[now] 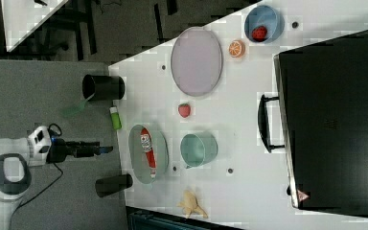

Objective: Pick ketchup from strainer and place it on the table

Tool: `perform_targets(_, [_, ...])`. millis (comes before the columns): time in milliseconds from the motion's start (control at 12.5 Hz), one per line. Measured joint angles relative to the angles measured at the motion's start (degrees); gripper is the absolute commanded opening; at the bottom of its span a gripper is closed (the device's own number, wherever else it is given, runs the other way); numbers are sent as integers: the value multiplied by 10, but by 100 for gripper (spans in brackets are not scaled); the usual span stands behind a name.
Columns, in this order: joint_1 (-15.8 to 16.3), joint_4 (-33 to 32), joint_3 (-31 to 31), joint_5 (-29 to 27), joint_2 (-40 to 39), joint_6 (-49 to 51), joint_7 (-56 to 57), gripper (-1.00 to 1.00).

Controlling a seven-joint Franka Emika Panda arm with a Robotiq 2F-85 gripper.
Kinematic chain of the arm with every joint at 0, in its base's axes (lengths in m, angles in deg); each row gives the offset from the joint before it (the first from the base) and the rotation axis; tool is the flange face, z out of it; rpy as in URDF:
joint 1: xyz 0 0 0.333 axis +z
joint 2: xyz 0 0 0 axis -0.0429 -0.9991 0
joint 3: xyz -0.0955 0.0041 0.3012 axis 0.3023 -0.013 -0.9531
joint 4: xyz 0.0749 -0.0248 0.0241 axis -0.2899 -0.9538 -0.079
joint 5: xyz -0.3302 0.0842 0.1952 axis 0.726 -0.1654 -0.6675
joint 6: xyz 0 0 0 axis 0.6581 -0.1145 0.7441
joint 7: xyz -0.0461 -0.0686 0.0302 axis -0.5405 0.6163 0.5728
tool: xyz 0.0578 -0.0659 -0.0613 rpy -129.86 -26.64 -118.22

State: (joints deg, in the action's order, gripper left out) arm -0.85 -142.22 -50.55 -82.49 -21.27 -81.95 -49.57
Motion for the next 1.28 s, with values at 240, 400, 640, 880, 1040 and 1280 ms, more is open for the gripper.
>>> perform_targets(240, [15, -16, -51, 0, -40, -66, 0, 100])
perform_targets(400, [22, -36, -71, 4, -57, -134, 0, 100])
perform_targets(640, [27, -69, -82, 34, -106, -228, -2, 100])
perform_targets(880, [20, -114, -74, 57, -170, -333, -13, 100])
perform_targets(1040, [19, -136, -58, 66, -214, -384, -17, 100])
perform_targets(1280, [16, -159, -42, 69, -263, -425, -19, 100])
